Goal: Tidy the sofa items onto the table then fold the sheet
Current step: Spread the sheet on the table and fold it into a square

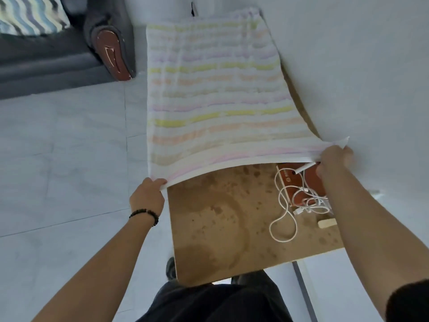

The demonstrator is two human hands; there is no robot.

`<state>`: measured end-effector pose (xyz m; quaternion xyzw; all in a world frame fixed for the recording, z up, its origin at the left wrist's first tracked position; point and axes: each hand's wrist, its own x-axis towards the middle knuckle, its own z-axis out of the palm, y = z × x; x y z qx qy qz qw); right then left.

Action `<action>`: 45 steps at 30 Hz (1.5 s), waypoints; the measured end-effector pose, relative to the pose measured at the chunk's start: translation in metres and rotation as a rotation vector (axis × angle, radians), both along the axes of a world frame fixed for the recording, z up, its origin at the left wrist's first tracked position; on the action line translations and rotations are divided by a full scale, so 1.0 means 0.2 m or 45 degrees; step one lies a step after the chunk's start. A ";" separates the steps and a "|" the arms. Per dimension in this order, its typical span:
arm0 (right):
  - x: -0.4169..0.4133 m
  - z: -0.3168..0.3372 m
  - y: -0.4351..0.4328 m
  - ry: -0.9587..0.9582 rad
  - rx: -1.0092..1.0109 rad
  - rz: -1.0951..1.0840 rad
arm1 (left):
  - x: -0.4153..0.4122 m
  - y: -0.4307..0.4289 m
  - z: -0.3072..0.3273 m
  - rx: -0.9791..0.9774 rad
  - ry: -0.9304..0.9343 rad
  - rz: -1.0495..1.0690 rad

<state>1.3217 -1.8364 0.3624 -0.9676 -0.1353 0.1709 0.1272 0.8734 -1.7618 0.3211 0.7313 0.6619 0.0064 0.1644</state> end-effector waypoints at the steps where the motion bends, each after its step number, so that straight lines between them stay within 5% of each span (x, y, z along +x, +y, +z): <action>1: 0.07 -0.01 0.01 -0.047 0.150 -0.055 | 0.05 -0.05 -0.01 -0.031 0.017 0.009; 3: 0.17 -0.01 0.01 0.137 0.799 -0.497 | 0.15 -0.14 -0.03 -0.085 0.069 0.022; 5: 0.22 -0.04 -0.02 -0.033 0.848 -0.505 | 0.23 -0.23 -0.06 -0.126 0.103 0.043; 10: 0.22 -0.17 -0.15 -0.015 0.652 0.000 | 0.30 -0.42 -0.14 -0.249 0.222 0.056; 20: 0.21 -0.17 -0.25 0.042 0.312 -0.051 | 0.30 -0.45 -0.19 -0.388 0.451 -0.063; 25: -0.01 -0.16 -0.25 -0.223 0.096 0.260 | 0.27 -0.42 -0.17 -0.365 0.195 -0.006; 30: -0.30 -0.24 -0.23 -0.223 -0.004 1.008 | 0.23 -0.35 -0.19 -0.203 -0.284 0.690; 34: -0.48 -0.35 -0.28 -0.008 -0.222 1.442 | 0.16 -0.23 -0.27 -0.477 -0.452 1.206; 38: -0.58 -0.40 -0.36 -0.031 -0.326 1.420 | 0.09 -0.21 -0.34 -0.801 -0.805 1.452; 42: -0.60 -0.40 -0.35 -0.205 -0.240 1.376 | 0.01 -0.24 -0.35 -0.615 -1.022 1.523; 45: -0.61 -0.41 -0.33 -0.274 -0.334 1.441 | -0.08 -0.31 -0.34 -0.426 -0.929 1.564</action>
